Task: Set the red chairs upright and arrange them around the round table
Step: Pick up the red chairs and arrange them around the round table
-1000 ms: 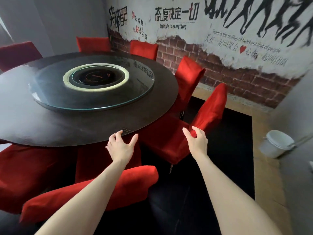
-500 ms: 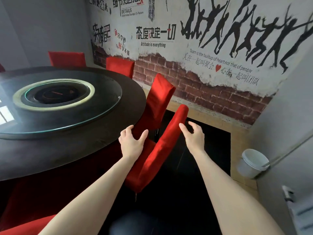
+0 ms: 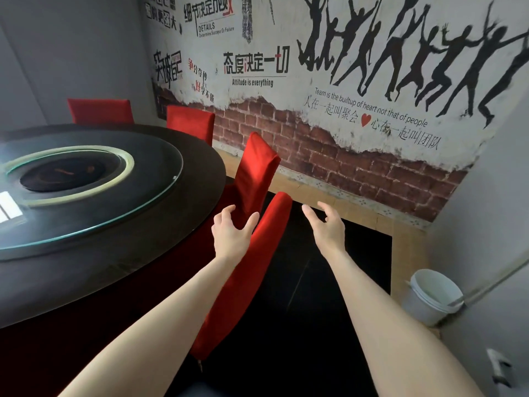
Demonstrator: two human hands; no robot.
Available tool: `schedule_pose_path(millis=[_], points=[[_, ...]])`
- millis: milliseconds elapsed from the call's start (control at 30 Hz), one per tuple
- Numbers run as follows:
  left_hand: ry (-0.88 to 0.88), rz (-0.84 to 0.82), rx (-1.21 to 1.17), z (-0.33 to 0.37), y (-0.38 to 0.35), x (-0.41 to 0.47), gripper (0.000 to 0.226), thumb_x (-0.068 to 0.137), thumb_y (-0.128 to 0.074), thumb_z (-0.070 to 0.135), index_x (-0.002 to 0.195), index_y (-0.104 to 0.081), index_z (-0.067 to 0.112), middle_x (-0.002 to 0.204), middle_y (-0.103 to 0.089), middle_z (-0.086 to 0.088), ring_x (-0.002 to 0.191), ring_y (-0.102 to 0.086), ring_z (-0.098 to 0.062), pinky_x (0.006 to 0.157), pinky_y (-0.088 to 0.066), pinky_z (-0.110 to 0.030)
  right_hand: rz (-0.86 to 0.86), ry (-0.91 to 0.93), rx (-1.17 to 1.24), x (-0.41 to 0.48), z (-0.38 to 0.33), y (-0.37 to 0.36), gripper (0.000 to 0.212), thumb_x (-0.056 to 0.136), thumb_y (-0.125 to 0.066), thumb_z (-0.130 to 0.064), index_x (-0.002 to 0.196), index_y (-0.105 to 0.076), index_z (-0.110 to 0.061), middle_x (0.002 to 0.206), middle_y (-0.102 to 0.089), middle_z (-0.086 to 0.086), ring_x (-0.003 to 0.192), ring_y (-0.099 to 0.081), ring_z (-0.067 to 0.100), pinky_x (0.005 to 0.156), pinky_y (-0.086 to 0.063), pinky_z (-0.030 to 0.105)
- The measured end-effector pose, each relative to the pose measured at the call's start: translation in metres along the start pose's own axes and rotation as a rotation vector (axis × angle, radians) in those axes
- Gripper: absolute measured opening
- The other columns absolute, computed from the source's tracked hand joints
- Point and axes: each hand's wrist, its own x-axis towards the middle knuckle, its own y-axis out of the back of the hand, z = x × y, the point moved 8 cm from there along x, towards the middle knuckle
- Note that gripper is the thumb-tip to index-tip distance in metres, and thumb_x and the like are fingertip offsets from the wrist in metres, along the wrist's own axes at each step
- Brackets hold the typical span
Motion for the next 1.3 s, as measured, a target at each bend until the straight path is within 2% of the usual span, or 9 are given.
schedule_pose_path(millis=[133, 300, 567, 900, 1000, 1100, 1300], points=[[0.012, 0.049, -0.046, 0.010, -0.040, 0.033, 0.068, 0.087, -0.064, 0.054, 0.142, -0.042, 0.021, 0.145, -0.039, -0.004, 0.135, -0.037, -0.021, 0.100, -0.034, -0.033, -0.051, 0.029, 0.016, 0.054, 0.005, 0.000, 0.064, 0.087, -0.058, -0.061, 0.140, -0.049, -0.025, 0.149, -0.041, -0.002, 0.135, -0.039, 0.021, 0.111, -0.036, 0.048], [0.085, 0.146, -0.084, 0.017, -0.081, 0.071, 0.068, 0.087, -0.064, 0.053, 0.142, -0.042, 0.020, 0.145, -0.040, -0.004, 0.134, -0.040, -0.021, 0.102, -0.037, -0.036, -0.151, 0.026, 0.039, 0.126, 0.012, 0.000, 0.065, 0.087, -0.059, -0.061, 0.140, -0.049, -0.026, 0.148, -0.042, -0.002, 0.131, -0.044, 0.019, 0.106, -0.039, 0.041], [0.167, 0.345, -0.017, 0.000, -0.074, 0.089, 0.066, 0.087, -0.066, 0.049, 0.140, -0.045, 0.017, 0.140, -0.044, -0.006, 0.130, -0.045, -0.022, 0.102, -0.038, -0.036, -0.308, 0.042, 0.036, 0.194, 0.018, -0.032, 0.067, 0.088, -0.058, -0.060, 0.142, -0.047, -0.022, 0.148, -0.045, 0.003, 0.132, -0.045, 0.023, 0.109, -0.039, 0.047], [0.396, 0.737, 0.121, -0.040, -0.044, 0.030, 0.063, 0.088, -0.068, 0.041, 0.138, -0.048, 0.008, 0.137, -0.047, -0.019, 0.128, -0.045, -0.033, 0.109, -0.033, -0.043, -0.640, 0.170, -0.017, 0.225, 0.029, -0.109, 0.066, 0.088, -0.057, -0.059, 0.142, -0.048, -0.021, 0.149, -0.044, 0.004, 0.136, -0.040, 0.025, 0.108, -0.036, 0.044], [0.519, 0.852, 0.269, -0.047, -0.043, 0.000, 0.063, 0.088, -0.067, 0.044, 0.136, -0.051, 0.007, 0.138, -0.047, -0.021, 0.130, -0.043, -0.038, 0.115, -0.018, -0.053, -0.729, 0.194, -0.030, 0.231, 0.036, -0.122, 0.066, 0.089, -0.057, -0.058, 0.143, -0.047, -0.022, 0.151, -0.041, 0.004, 0.140, -0.033, 0.025, 0.113, -0.032, 0.045], [0.663, 0.948, 0.331, -0.059, -0.052, -0.034, 0.065, 0.087, -0.065, 0.049, 0.138, -0.049, 0.010, 0.143, -0.042, -0.018, 0.136, -0.035, -0.037, 0.115, -0.008, -0.057, -0.817, 0.243, -0.080, 0.234, 0.045, -0.135, 0.067, 0.089, -0.057, -0.057, 0.145, -0.045, -0.022, 0.155, -0.035, 0.004, 0.145, -0.023, 0.024, 0.115, -0.027, 0.048], [0.761, 1.061, 0.164, -0.087, -0.062, -0.058, 0.068, 0.086, -0.069, 0.044, 0.139, -0.046, 0.007, 0.146, -0.034, -0.019, 0.136, -0.027, -0.040, 0.115, -0.023, -0.047, -0.894, 0.257, -0.170, 0.243, 0.062, -0.162, 0.067, 0.090, -0.056, -0.057, 0.145, -0.045, -0.022, 0.157, -0.033, 0.002, 0.146, -0.019, 0.023, 0.115, -0.024, 0.046]])
